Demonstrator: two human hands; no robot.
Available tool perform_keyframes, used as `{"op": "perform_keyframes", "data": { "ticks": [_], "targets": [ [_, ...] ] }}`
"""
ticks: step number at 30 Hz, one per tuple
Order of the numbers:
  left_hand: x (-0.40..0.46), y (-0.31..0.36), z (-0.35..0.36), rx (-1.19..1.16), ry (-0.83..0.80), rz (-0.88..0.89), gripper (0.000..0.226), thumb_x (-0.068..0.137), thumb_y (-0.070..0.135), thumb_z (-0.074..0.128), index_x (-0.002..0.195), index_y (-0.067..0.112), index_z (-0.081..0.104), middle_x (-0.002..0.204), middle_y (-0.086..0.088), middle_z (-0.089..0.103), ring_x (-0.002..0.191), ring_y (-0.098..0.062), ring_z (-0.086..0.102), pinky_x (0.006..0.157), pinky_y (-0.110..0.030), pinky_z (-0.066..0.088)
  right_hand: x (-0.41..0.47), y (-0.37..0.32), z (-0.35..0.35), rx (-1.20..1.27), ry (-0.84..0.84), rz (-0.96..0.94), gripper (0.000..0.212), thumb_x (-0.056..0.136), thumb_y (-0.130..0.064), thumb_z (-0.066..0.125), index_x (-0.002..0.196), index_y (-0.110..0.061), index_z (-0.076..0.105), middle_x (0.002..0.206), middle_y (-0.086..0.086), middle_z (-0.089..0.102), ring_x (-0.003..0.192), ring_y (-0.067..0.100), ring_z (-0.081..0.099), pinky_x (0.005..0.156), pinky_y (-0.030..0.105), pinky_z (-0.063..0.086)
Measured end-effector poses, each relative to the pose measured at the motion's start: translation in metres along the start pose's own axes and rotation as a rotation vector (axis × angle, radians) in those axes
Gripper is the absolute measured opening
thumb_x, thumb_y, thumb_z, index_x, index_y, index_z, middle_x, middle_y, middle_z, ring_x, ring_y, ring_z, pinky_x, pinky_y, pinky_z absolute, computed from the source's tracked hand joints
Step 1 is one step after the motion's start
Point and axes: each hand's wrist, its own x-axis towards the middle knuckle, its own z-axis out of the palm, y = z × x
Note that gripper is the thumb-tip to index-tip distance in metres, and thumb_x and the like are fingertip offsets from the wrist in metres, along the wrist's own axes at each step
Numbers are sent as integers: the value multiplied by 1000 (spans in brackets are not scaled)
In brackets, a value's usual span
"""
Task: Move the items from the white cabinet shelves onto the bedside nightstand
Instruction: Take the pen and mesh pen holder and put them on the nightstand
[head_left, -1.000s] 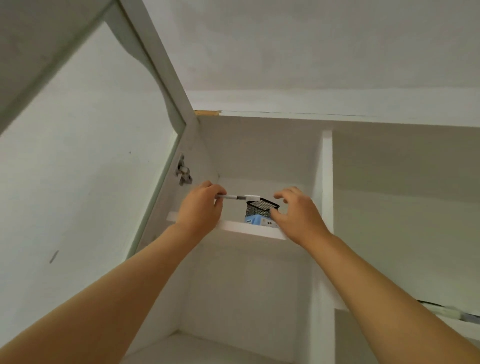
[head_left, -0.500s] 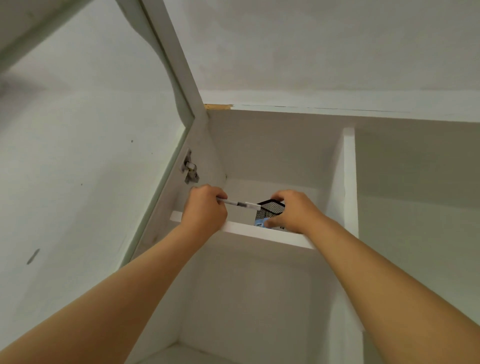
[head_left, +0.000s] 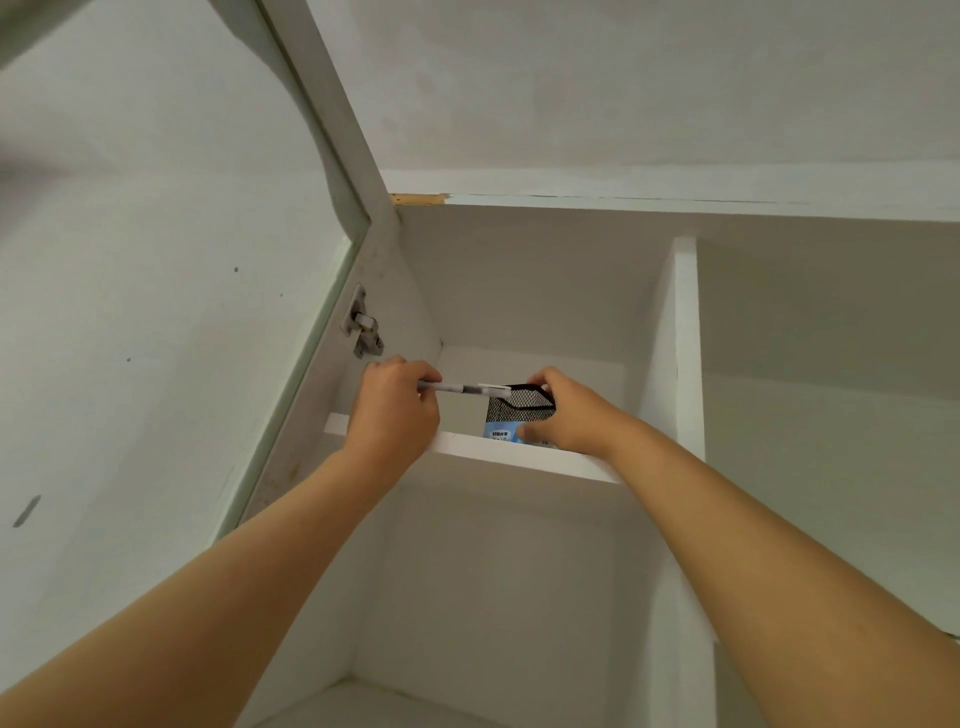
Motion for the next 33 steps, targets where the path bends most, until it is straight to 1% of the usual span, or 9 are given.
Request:
{"op": "perform_keyframes", "data": {
  "ticks": [4,11,14,17,22,25,27,30,33],
  "targets": [
    [-2,1,-1,4,7,12,22,95,3,63,107,11,79,92,-10,66,93,-31,57,77,-34,43,1,2,0,-7,-17,43,74,85,-29,84,146,-13,44,133,4,62,109,22,60,90,32,50],
    [-3,3,-2,19,25,22,20,96,5,64,109,10,79,93,-8,66,92,-28,58,77,-30,39,5,5,2,-50,-42,103,59,89,-26,80,138,-11,51,130,8,65,116,26,63,92,33,50],
    [-3,4,-1,24,30,32,20,95,4,64,109,9,79,93,-10,67,91,-29,58,77,-30,38,3,4,2,-40,-39,116,61,89,-27,80,138,-10,48,129,8,63,112,26,61,85,31,46],
    [-4,2,-1,19,35,32,20,95,4,65,108,10,79,93,-11,67,92,-30,58,77,-31,40,3,5,3,-10,-19,147,62,86,-28,81,133,-10,45,123,9,63,110,28,63,82,34,47],
    [-4,2,-1,5,42,48,19,95,4,65,107,10,78,92,-8,66,92,-28,57,77,-30,38,3,3,2,104,76,185,50,88,-22,75,125,-9,44,113,13,64,92,30,67,66,33,50],
    [-5,2,-2,-6,46,47,19,96,5,64,108,11,78,92,-7,65,93,-27,56,76,-30,38,3,1,1,122,117,191,43,94,-26,68,128,-11,44,105,8,59,77,24,60,58,31,45],
    [-5,2,-2,-9,42,43,19,96,5,64,108,12,78,92,-6,64,93,-27,55,76,-29,38,4,2,1,122,72,205,50,94,-34,71,130,-11,45,106,6,58,83,22,58,60,31,42],
    [-6,3,-2,-16,44,44,20,97,6,64,109,12,78,93,-4,63,94,-28,56,76,-31,40,4,1,3,87,10,239,71,89,-52,76,136,-10,43,115,8,60,90,22,59,65,32,42],
    [-6,4,-1,-17,52,50,19,97,7,64,110,12,78,94,-4,64,95,-27,56,77,-32,42,5,0,3,32,-4,240,90,85,-59,79,147,-9,35,119,7,60,101,25,59,78,34,46]
  ]
}}
